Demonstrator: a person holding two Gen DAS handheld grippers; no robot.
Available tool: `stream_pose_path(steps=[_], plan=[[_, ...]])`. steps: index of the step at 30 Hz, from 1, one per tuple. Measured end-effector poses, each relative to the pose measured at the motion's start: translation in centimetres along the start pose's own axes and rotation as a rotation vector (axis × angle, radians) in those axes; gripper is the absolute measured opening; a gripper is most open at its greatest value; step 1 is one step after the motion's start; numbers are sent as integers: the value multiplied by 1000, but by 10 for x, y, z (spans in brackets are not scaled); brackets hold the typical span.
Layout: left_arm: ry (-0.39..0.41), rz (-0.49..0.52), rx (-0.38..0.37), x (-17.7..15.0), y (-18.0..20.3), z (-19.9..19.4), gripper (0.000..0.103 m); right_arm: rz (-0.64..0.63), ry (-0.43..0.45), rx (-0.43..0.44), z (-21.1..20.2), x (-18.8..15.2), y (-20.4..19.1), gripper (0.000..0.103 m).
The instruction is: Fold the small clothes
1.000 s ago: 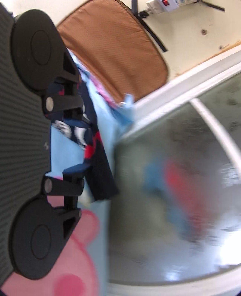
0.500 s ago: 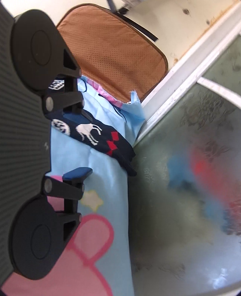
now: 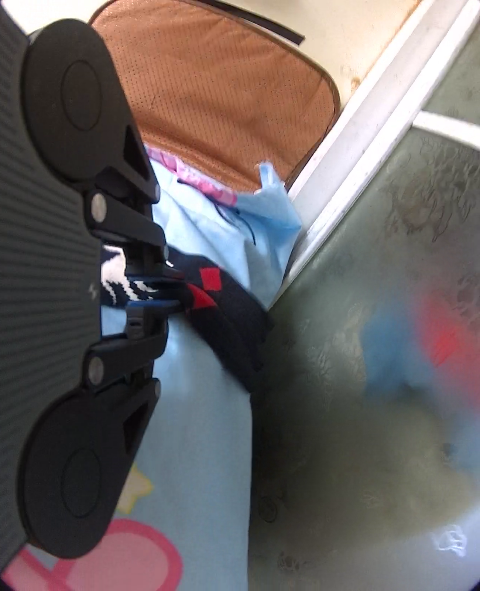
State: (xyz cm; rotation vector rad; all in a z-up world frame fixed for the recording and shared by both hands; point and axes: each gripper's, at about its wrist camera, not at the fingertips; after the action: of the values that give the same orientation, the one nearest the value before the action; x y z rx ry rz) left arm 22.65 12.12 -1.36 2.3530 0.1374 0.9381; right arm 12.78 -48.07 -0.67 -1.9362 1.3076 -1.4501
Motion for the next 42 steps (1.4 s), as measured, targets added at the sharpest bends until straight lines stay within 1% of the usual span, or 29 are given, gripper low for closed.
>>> stream_pose_path(steps=[1,3,6,7,9,12,14,15,16,17,19,20,21,22,23,25,27,28,29,30,31,33,35,36,37,38,39,41,42], plan=[[-5,-10,-17,1,-1,-1,41,-26,-2,45,-9,-3,-13,10],[-1,-47,-45,4,-2,-7,50,-110,-21,140,-27,-11,-49,10],[45,-66,-84,11,-2,-25,51,-274,-63,315,-54,-37,-118,10],[59,-71,-93,13,-2,-31,52,-330,-91,384,-63,-52,-144,10],[95,-80,-109,19,-4,-46,56,-415,-150,490,-73,-82,-186,10],[139,-98,-137,27,-16,-65,63,-517,-270,656,-84,-147,-245,10],[167,-124,-151,32,-28,-77,67,-560,-354,735,-84,-191,-272,10],[179,-143,-155,35,-35,-81,71,-577,-405,763,-81,-212,-282,10],[191,-173,-162,39,-45,-86,74,-589,-470,781,-76,-237,-290,10],[197,-205,-173,41,-54,-88,75,-597,-523,783,-70,-258,-294,10],[198,-286,-199,46,-73,-91,75,-593,-620,762,-55,-294,-295,10],[196,-316,-207,48,-80,-91,75,-561,-674,754,-44,-310,-291,10],[196,-329,-207,49,-84,-90,74,-517,-733,753,-34,-324,-286,10],[196,-332,-199,50,-86,-89,74,-479,-798,758,-25,-335,-281,7],[191,-330,-189,50,-86,-88,74,-465,-868,756,-18,-348,-277,7],[169,-315,-170,51,-85,-82,74,-521,-972,742,-11,-366,-272,7],[143,-292,-136,50,-81,-75,74,-533,-1030,733,-11,-370,-264,11],[128,-279,-117,50,-79,-71,74,-516,-1031,732,-12,-365,-259,11],[116,-269,-105,49,-78,-68,74,-490,-1003,750,-16,-350,-253,11],[106,-261,-102,48,-80,-66,74,-476,-960,771,-21,-333,-247,13],[96,-253,-102,47,-79,-64,74,-471,-914,782,-24,-319,-242,18],[74,-226,-102,45,-74,-59,74,-486,-754,778,-36,-281,-226,26],[53,-181,-94,43,-66,-57,74,-530,-552,705,-47,-245,-207,31],[48,-156,-89,42,-61,-56,74,-540,-477,659,-50,-230,-197,35],[43,-120,-82,41,-53,-57,74,-542,-424,611,-49,-220,-189,40],[40,-85,-78,39,-46,-58,74,-540,-393,563,-46,-210,-181,43],[38,-46,-74,37,-38,-59,75,-537,-384,526,-42,-204,-175,46],[34,17,-56,33,-24,-59,76,-517,-395,481,-32,-201,-164,46],[31,42,-43,31,-17,-58,77,-518,-428,469,-26,-205,-162,37]])
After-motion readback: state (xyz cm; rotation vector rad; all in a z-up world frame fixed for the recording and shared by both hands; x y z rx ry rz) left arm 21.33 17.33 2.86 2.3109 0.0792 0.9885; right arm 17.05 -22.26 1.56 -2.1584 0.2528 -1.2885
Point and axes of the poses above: each gripper's, at about its wrist camera, not at the fingertips, and z roughly the way its jaws point, y to its right, x to its top, and after that the axes turned 6 degrees about x, right-handed
